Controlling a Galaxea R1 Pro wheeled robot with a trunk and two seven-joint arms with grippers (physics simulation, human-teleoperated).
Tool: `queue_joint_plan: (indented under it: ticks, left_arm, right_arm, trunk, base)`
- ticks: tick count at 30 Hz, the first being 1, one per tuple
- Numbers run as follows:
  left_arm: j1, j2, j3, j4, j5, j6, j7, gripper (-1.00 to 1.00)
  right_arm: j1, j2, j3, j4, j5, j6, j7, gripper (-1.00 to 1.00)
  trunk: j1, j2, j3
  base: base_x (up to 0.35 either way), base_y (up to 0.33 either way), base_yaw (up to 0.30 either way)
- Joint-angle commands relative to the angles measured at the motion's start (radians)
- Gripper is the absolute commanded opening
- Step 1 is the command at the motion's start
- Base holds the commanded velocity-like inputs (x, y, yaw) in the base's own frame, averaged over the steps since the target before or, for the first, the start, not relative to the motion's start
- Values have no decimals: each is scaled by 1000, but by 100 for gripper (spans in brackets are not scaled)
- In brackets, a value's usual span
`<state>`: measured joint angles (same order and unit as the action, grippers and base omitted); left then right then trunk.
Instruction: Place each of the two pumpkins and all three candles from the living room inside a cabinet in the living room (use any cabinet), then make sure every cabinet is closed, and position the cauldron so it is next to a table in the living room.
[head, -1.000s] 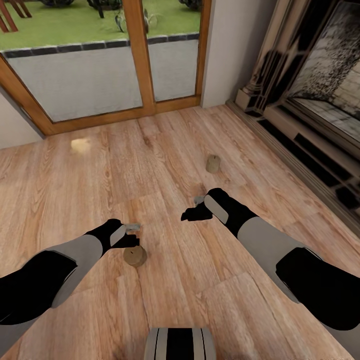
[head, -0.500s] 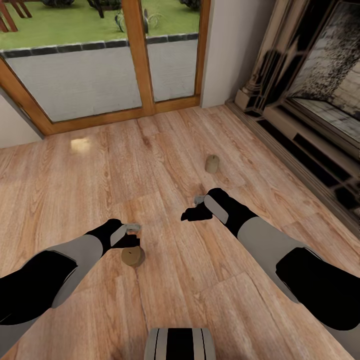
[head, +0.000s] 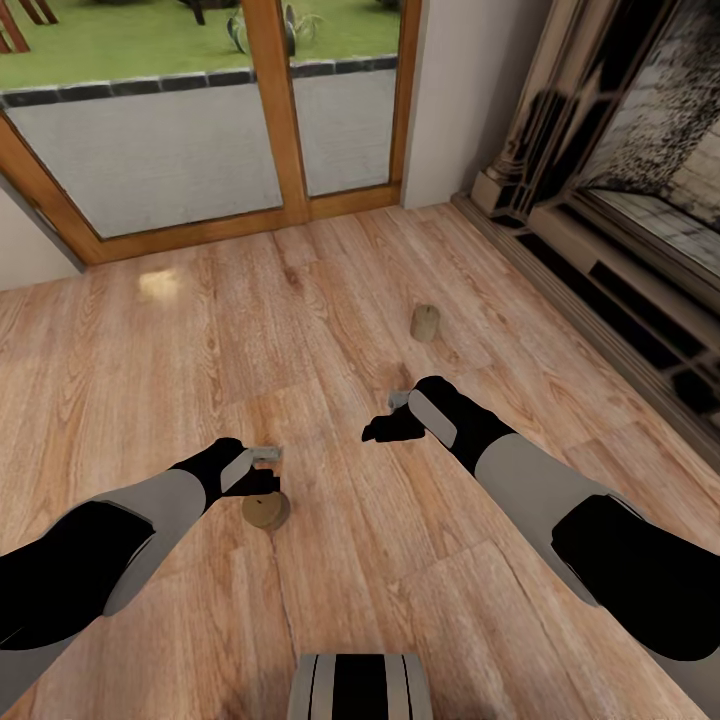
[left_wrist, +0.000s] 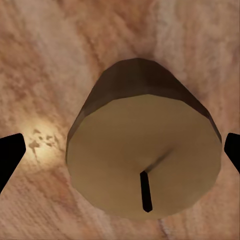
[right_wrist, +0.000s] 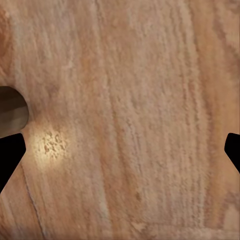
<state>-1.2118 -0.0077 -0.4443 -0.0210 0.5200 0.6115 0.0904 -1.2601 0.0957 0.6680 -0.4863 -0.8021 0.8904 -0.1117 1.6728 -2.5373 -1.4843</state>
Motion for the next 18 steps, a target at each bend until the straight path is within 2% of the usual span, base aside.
queue_joint_plan:
  ticks: [1, 11, 18]
  left_arm:
    - [0, 0, -4, -2, 11, 5, 8, 100]
    - [0, 0, -4, -2, 11, 4, 8, 100]
    - [0, 0, -4, -2, 11, 4, 8, 100]
  right_arm:
    - [-1, -1, 5, -1, -11, 2, -10, 100]
    - [-1, -1, 5, -1, -11, 2, -10, 100]
    - [-1, -1, 5, -1, -11, 2, -10, 100]
  trunk:
    - [0, 0, -1]
    - [0, 0, -1]
    - [0, 0, -1]
  base:
    - [0, 0, 0]
    - [0, -1, 0]
    - [18, -62, 0]
